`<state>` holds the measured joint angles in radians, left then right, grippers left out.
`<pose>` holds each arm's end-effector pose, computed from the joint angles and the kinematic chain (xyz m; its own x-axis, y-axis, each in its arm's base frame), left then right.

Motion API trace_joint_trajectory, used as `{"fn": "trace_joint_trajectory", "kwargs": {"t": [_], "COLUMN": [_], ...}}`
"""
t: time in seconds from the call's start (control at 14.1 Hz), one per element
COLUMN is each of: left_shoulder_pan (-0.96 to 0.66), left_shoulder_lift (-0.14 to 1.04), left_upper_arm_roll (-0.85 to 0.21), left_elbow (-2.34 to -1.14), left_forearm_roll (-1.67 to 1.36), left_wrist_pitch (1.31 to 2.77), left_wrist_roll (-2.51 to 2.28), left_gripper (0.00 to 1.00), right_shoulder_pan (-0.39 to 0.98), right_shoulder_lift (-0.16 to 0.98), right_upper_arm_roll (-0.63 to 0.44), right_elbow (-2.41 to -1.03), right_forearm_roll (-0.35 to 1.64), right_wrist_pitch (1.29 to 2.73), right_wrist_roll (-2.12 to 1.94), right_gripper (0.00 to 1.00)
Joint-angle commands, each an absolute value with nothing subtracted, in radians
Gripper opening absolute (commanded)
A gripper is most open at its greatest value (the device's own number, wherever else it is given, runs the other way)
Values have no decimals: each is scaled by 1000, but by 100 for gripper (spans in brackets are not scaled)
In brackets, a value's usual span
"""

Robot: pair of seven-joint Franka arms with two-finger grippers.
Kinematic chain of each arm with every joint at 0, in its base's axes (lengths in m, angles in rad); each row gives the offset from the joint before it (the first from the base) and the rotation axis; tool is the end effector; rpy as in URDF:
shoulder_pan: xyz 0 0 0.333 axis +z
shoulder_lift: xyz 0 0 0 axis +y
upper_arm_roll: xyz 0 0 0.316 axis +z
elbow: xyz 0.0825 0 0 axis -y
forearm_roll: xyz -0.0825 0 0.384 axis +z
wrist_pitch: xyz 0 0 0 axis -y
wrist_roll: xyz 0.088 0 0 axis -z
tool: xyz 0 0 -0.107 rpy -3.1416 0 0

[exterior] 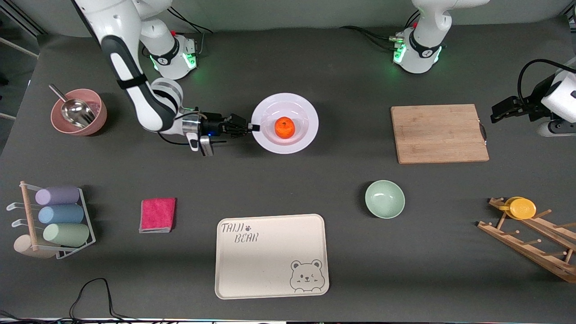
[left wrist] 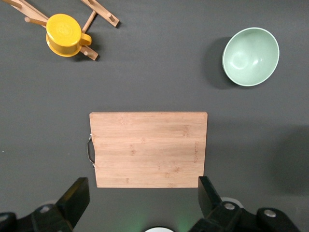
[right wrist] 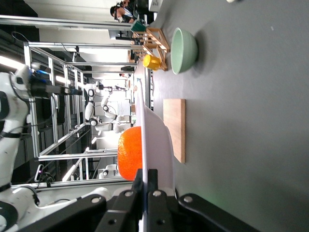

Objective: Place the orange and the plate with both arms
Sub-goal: 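Carry the plate with the right gripper onto the cream tray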

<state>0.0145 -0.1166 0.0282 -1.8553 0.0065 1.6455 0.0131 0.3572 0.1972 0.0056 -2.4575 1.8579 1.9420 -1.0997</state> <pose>0.5147 0.0233 0.5589 0.9952 0.0284 -0.0931 0.0284 -0.9996 -0.0019 0.4153 0.2273 0.2282 0.9982 -0.0600 0.0038 -0.0081 -0.1960 -0.9806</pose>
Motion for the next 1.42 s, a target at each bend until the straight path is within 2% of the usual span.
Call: {"fn": "trace_joint_trajectory", "kwargs": {"t": [0.0,0.21,0.71,0.85,1.07,1.35], "left_shoulder_pan": [0,0,0,0,-2,-8], "left_shoulder_lift": [-124,-115,-110,-110,-104,-104], "left_upper_arm_roll": [49,49,49,49,49,48], "left_elbow": [-1871,-1870,-1871,-1876,-1878,-1876], "left_forearm_roll": [-2,3,8,8,9,11], "left_wrist_pitch": [1669,1677,1675,1671,1677,1672], "left_wrist_roll": [32,31,31,31,32,31], "left_gripper": [100,100,100,100,100,100], "right_shoulder_pan": [302,279,256,264,262,264], "right_shoulder_lift": [211,374,852,958,1063,1138], "right_upper_arm_roll": [6,-12,-44,-81,-100,-94], "right_elbow": [-2406,-2188,-1435,-1268,-1111,-1080], "right_forearm_roll": [1800,1769,1750,1732,1710,1715], "right_wrist_pitch": [1931,1931,1933,1934,1948,2012], "right_wrist_roll": [-1052,-1011,-775,-729,-667,-680], "right_gripper": [0,0,0,0,0,0]}}
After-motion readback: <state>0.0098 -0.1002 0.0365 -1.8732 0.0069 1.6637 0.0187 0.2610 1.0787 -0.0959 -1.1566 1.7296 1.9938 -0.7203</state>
